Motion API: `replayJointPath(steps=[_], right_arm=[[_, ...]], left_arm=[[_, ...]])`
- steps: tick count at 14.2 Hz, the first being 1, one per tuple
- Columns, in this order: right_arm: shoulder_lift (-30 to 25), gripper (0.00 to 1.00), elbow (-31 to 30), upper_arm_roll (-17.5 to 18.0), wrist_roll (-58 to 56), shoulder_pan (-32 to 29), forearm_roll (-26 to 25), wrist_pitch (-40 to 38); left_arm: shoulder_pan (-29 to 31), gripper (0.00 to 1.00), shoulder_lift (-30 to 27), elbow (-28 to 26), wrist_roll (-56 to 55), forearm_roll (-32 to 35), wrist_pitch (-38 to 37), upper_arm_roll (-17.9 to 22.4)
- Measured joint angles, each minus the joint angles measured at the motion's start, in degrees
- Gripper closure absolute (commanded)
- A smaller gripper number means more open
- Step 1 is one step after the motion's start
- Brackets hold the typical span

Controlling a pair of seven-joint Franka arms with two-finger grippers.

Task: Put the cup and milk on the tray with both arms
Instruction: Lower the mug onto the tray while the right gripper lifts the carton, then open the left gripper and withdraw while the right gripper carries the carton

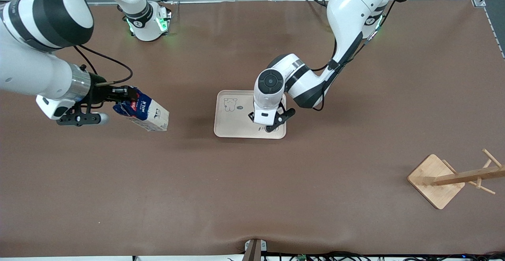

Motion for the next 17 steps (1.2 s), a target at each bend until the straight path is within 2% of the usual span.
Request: replayJointPath(steps=[5,13,17], right_arm=[[2.11,1.0,1.6,0.11,3.28,5.21,-1.3,0.1],[12.45,1.0,6.85,0.24,13.06,17.68,-1.42,1.42],[16.6,1.0,7.58,0.27,17.51,21.53,-1.41,6.89]], left_arm=[[2.8,0.0,-3.54,5.86,5.61,0.33,-8.77,0.47],[15.52,0.0,-16.03,6.5,20.17,0.37,-20.01,0.82],[23.98,0.0,-21.17,6.44,29.27,0.38,-23.03,0.89]])
